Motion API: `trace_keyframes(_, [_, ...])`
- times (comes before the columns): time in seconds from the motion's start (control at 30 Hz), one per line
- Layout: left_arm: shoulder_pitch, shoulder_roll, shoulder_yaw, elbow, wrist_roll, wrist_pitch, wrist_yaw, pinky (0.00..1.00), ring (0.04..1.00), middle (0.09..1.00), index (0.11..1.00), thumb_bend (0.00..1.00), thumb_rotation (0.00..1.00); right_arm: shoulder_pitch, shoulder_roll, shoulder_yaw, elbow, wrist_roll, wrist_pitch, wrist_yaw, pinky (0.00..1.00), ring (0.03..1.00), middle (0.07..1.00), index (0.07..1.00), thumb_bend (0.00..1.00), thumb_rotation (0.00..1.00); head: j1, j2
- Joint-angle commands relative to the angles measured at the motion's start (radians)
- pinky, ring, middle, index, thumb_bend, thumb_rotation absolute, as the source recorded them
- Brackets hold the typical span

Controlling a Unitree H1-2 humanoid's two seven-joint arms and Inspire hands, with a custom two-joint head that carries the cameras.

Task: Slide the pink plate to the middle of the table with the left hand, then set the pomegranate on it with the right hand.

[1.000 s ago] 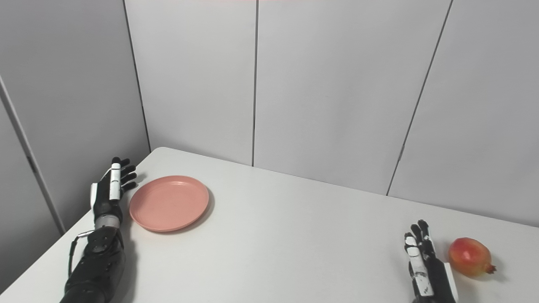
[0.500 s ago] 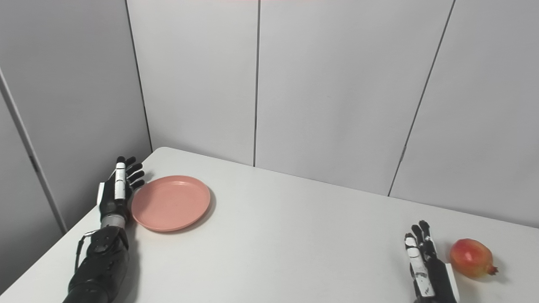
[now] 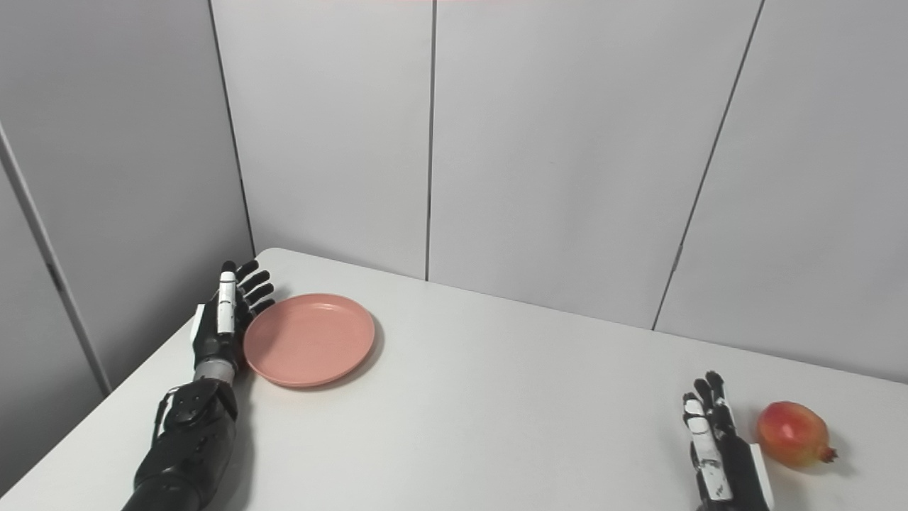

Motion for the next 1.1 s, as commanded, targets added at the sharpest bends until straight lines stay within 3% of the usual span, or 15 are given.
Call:
trace_keyframes(0.0, [-0.030,-0.006,-0.012,-0.028,-0.002,0.015,-0.023,0.75,0.789,0.797,0.785,0.55,1.00,-0.009,-0.004,-0.001,-0.018,-0.002,-0.029,0.002,1.00,0.975,0.989,1.000,0.44,0.76,-0.001,0.003])
trace_keyframes(0.43, [-0.015,-0.031,-0.075,-0.052,0.040,0.013,-0.047,0.77,0.804,0.806,0.792,0.56,1.00,-0.008,-0.001,0.005,-0.016,-0.021,-0.034,0.001,1.00,0.971,0.984,1.000,0.44,0.78,-0.020,0.008])
trace_keyframes(1.07, [0.022,-0.111,-0.116,-0.175,0.049,0.116,-0.061,0.80,0.833,0.830,0.816,0.56,1.00,-0.012,0.007,0.004,0.004,-0.022,-0.045,0.001,0.99,0.964,0.981,0.998,0.45,0.79,-0.041,0.016])
